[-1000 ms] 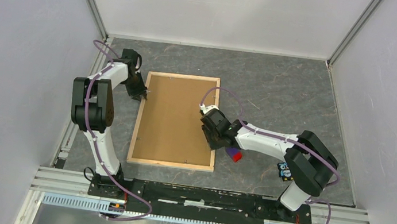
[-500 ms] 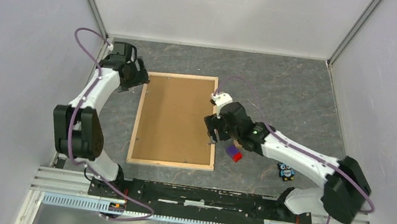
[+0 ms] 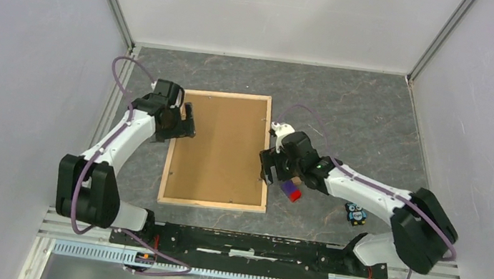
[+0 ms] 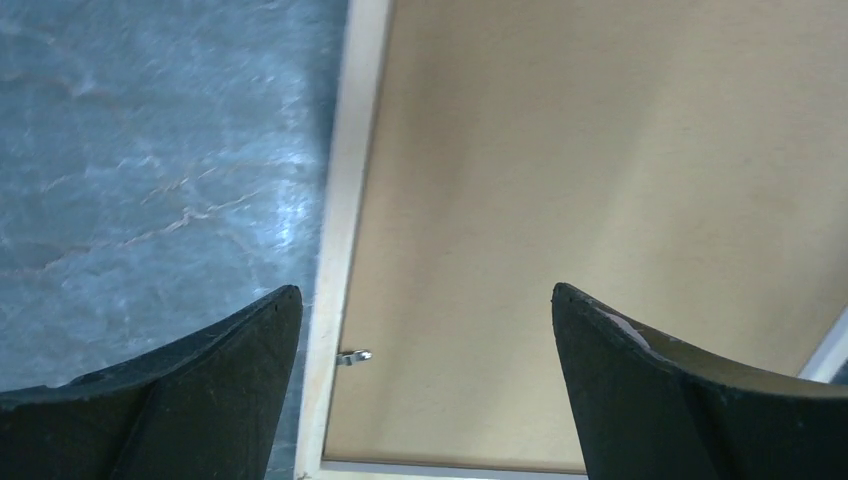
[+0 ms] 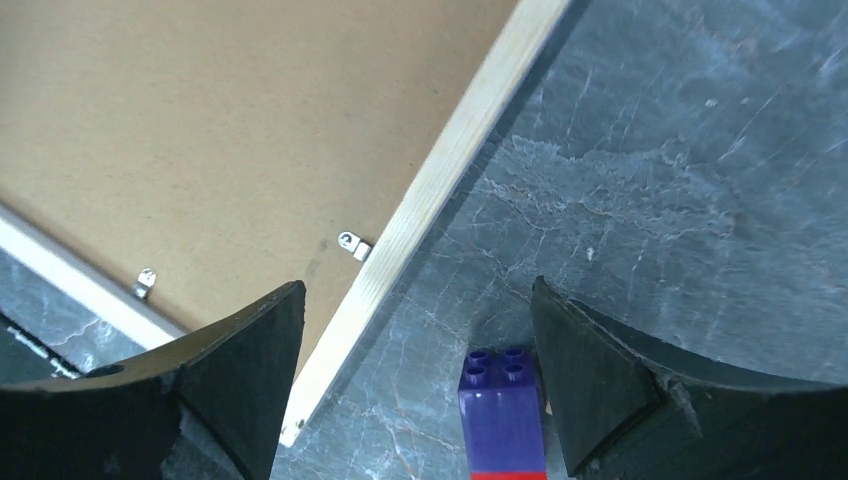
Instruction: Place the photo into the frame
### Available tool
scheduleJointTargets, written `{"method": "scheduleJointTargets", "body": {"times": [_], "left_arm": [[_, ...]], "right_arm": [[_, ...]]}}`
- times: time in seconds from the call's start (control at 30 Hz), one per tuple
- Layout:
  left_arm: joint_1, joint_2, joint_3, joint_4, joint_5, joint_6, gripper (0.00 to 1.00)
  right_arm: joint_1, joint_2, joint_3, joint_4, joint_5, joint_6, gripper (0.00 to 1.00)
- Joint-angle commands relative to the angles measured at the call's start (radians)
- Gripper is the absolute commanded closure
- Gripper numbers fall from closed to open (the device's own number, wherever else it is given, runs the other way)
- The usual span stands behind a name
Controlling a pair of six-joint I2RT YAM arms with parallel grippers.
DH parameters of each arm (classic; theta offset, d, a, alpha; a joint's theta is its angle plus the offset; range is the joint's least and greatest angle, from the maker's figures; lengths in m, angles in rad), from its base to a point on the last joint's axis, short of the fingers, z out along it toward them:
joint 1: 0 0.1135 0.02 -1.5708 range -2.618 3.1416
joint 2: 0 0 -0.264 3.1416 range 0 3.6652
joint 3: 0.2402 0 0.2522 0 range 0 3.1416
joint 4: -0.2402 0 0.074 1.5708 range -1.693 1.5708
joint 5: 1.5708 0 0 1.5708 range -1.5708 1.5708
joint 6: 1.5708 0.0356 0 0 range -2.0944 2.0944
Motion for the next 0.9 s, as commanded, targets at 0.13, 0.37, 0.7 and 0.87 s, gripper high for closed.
{"method": "scheduleJointTargets", "body": {"times": [0.13, 0.37, 0.7, 0.87], "left_arm": [[0.269, 0.003, -0.107, 0.08, 0.157, -0.145, 0.0], [0.281, 0.023, -0.239, 0.17, 0.303, -0.214, 0.0], [0.213, -0.161, -0.475, 0.216, 0.432, -0.392, 0.0], [0.064, -0.343, -0.542, 0.198, 0.404, -0.518, 0.0]], "right_arm": [[-0.067, 0.171, 0.081, 0.083, -0.061, 0.143, 0.13], [-0.07, 0.327, 0.168, 0.104, -0.108, 0.193, 0.14], [-0.07, 0.629, 0.544, 0.115, -0.179, 0.25, 0.15], [-0.069, 0.863, 0.889, 0.088, -0.228, 0.257, 0.15]]}}
